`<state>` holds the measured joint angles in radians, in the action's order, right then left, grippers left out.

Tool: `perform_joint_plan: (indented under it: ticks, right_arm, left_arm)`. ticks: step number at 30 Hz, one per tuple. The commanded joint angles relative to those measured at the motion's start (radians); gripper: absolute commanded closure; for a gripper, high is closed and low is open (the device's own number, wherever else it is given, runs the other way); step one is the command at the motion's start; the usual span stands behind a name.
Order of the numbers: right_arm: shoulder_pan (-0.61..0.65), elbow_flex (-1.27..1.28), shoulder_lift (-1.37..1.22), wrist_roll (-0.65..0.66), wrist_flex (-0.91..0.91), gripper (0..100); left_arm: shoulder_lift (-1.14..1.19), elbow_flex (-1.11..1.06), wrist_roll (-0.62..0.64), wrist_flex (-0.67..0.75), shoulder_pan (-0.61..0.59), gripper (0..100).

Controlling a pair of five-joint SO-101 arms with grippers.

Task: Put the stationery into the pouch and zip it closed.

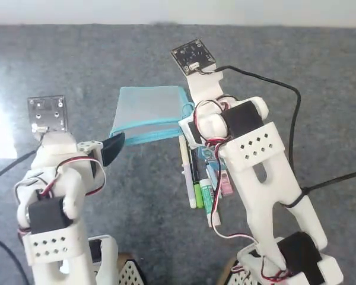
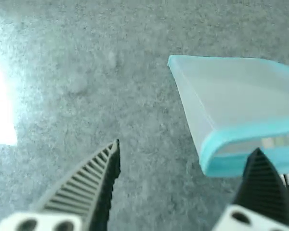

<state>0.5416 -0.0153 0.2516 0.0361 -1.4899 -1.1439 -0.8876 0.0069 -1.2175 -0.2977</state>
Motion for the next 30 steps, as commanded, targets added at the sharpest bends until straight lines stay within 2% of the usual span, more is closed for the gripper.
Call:
perform_joint_plan:
  ticks: [1,10,22,30]
  right_arm:
    - [-0.01,-0.06,0.03,-0.006,-0.008,99.2]
    - [-0.007,-0.066,0.036,0.046,-0.039,99.1]
    - [0.111,-0.055,0.14,0.101,-0.082,99.1]
    - [0.108,-0.052,0.147,0.123,-0.087,99.1]
  left_arm:
    - [-0.011,-0.004,0.011,0.046,0.006,62]
    - [-0.009,-0.13,-0.017,0.169,0.002,62]
    - [-0.009,-0.278,-0.015,0.362,0.023,62]
    - [-0.015,-0.321,-0.021,0.367,0.103,73]
